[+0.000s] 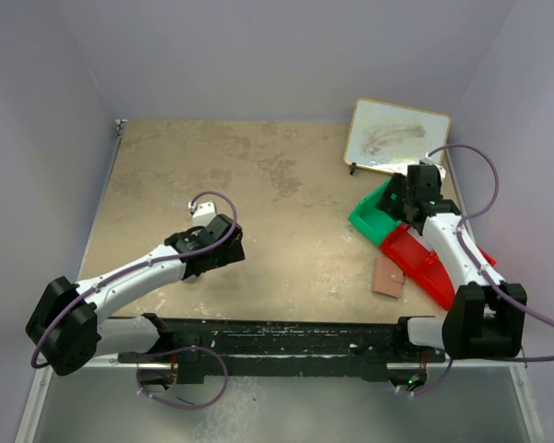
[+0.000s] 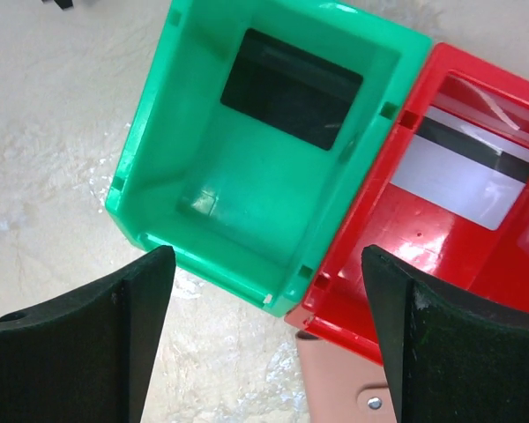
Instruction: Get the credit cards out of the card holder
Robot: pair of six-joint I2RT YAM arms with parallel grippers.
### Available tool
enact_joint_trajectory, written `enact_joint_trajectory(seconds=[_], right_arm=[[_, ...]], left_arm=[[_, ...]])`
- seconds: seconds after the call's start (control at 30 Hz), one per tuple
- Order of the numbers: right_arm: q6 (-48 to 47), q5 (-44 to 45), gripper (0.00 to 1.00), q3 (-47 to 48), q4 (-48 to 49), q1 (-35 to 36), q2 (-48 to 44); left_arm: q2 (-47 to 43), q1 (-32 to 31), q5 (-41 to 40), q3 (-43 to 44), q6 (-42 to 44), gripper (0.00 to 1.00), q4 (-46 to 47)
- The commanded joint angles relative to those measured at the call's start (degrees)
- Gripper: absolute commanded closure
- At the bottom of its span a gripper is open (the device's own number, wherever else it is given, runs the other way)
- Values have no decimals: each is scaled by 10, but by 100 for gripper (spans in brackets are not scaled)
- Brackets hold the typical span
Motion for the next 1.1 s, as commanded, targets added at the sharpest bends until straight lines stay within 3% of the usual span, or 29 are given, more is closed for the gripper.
enact_joint_trajectory(seconds=[0.0, 0.37, 0.9, 1.07], right_arm=[[46, 64, 13, 0, -26, -2, -45], [70, 94, 33, 4, -17, -16, 19], [69, 76, 53, -12, 10, -20, 56], [47, 73, 57, -26, 25, -19, 43]], left_arm=[[-18, 2, 0, 19, 6, 3, 2], [-41, 3, 11, 24, 4, 2, -7], [-44, 2, 15, 15, 0, 3, -8], [-31, 3, -33, 38, 24, 3, -44]])
